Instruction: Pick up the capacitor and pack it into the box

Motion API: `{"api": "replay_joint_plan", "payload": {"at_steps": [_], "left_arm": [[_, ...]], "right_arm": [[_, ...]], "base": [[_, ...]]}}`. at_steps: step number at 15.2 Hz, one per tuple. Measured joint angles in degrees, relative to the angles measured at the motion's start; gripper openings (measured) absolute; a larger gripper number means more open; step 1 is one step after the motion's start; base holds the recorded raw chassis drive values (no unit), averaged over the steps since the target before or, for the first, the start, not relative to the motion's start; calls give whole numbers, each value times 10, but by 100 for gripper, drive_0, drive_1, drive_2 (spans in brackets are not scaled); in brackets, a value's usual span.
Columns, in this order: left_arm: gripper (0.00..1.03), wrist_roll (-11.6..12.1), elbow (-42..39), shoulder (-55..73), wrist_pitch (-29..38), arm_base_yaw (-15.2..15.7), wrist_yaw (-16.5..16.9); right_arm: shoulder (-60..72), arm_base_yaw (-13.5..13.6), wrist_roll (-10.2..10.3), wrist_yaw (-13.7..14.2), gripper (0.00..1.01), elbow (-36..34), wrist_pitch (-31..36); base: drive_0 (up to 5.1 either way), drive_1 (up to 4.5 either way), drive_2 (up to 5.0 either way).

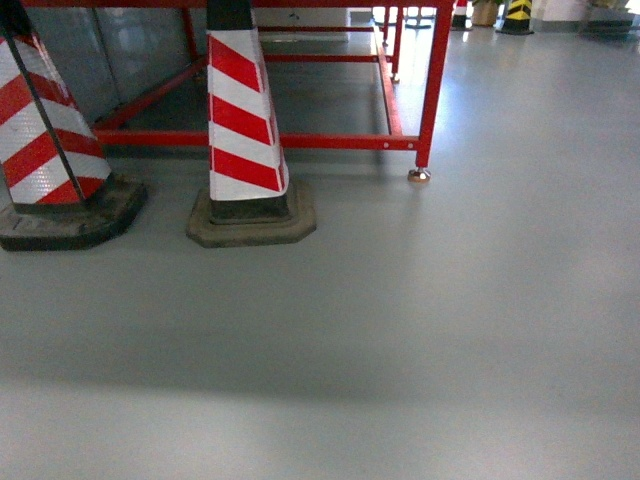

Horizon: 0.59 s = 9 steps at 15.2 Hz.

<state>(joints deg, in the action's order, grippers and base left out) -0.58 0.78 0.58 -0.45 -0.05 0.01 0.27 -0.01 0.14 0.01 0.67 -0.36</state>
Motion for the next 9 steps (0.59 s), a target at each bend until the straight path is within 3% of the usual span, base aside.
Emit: {"api": "replay_joint_plan", "payload": {"at_steps": [7, 9], "left_arm": [[44, 0, 0, 0, 1, 0, 0], [44, 0, 0, 0, -2, 0, -4]], "right_arm": [[0, 0, 0, 0, 98, 0, 3], [0, 0, 0, -3, 98, 0, 3]], "base": [[-499, 247, 247], [0, 0, 0]]}}
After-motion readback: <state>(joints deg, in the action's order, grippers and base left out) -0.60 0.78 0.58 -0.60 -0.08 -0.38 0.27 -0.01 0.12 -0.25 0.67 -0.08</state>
